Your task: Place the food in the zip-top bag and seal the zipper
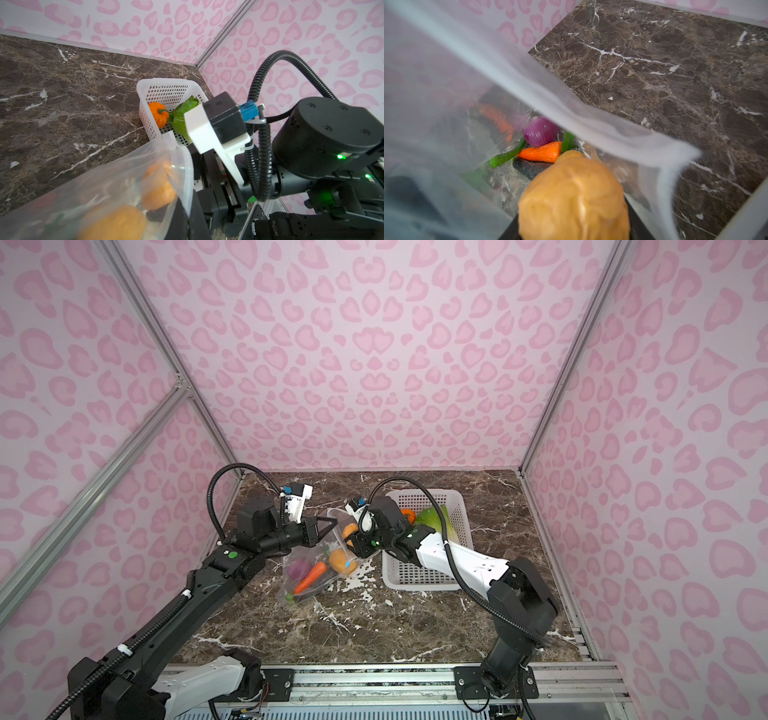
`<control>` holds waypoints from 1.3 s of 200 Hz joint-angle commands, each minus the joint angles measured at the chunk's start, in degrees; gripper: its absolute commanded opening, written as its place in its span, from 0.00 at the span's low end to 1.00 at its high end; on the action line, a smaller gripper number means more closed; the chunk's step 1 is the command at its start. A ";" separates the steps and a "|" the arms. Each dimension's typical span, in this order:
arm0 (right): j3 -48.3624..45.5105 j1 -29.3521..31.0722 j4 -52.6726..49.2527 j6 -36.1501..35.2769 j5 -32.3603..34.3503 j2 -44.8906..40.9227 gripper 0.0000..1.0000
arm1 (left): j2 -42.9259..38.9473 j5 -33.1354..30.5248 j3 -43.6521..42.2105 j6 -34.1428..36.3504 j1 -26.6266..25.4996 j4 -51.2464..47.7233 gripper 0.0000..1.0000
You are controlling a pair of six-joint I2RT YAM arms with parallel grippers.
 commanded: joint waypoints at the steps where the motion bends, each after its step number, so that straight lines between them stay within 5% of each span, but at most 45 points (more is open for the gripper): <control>1: 1.59 0.45 -0.86 -0.44 2.78 2.18 0.45 | -0.43 0.78 0.21 0.26 0.05 1.14 0.02; 60: 1.64 0.55 -2.43 -1.22 3.87 -0.29 0.76 | -0.53 0.19 0.12 0.44 0.05 1.02 0.02; 137: -0.70 -2.75 -6.04 0.00 10.42 -8.87 0.74 | -1.84 -1.87 -0.45 0.64 0.05 1.18 0.02; 191: -6.55 -6.04 -4.29 5.85 7.02 -8.48 0.68 | -1.76 -1.68 -0.49 0.53 0.03 1.15 0.02; 224: -5.66 -6.28 -5.81 9.85 7.16 -4.45 0.56 | -1.93 -1.69 -0.41 0.50 0.04 1.21 0.02; 260: -4.05 -6.77 -4.08 12.88 1.74 -2.40 0.02 | -2.93 -2.22 -0.41 0.74 0.04 1.06 0.02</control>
